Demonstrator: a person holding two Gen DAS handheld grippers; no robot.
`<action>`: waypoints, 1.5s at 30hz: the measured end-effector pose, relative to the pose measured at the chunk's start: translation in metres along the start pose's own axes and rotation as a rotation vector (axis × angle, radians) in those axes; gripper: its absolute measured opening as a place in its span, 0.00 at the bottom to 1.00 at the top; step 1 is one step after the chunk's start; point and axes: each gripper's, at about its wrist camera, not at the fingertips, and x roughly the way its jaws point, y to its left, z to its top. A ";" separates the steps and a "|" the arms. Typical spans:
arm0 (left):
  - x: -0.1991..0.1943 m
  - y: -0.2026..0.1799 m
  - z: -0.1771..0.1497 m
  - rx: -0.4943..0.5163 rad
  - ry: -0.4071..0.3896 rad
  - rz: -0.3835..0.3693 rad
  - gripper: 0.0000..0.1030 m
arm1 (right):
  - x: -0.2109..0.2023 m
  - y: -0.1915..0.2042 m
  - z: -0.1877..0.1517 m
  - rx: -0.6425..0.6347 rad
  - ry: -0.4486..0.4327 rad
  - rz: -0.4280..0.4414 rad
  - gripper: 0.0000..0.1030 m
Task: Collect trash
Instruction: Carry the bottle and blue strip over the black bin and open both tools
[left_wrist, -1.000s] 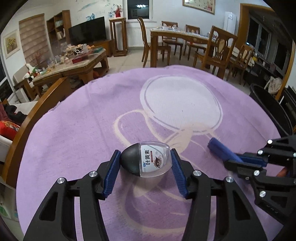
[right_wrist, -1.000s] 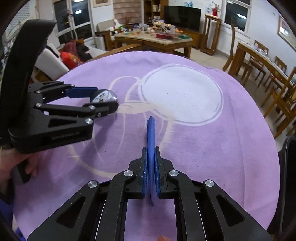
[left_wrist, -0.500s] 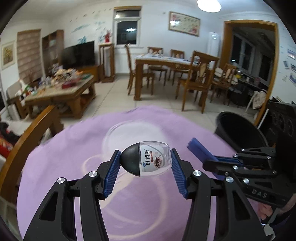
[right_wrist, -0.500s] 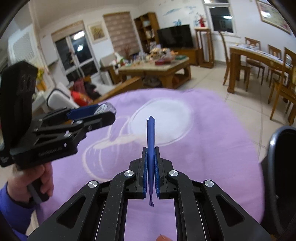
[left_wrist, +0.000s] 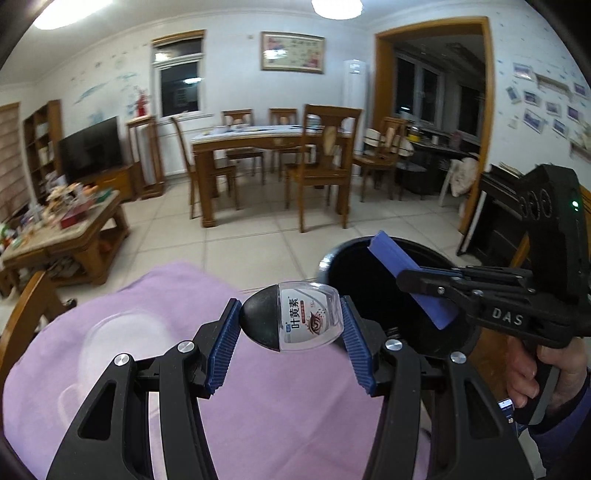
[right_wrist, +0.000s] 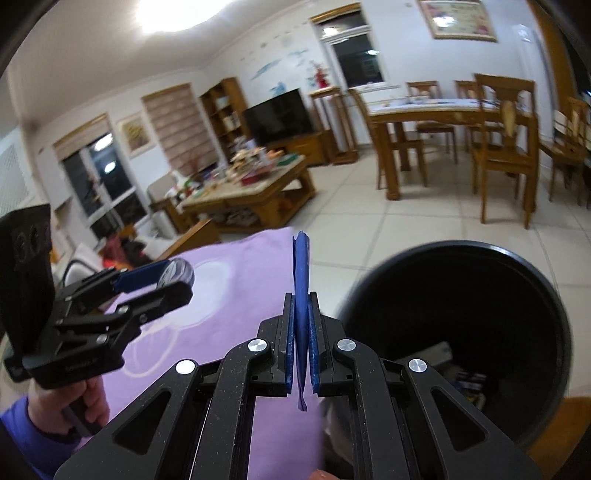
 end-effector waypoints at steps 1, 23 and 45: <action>0.005 -0.008 0.003 0.010 0.000 -0.012 0.52 | -0.002 -0.010 -0.001 0.010 -0.004 -0.007 0.07; 0.120 -0.112 0.003 0.113 0.147 -0.148 0.52 | -0.009 -0.170 -0.041 0.241 -0.007 -0.088 0.07; 0.155 -0.139 -0.002 0.165 0.254 -0.155 0.53 | 0.009 -0.174 -0.054 0.258 0.009 -0.101 0.10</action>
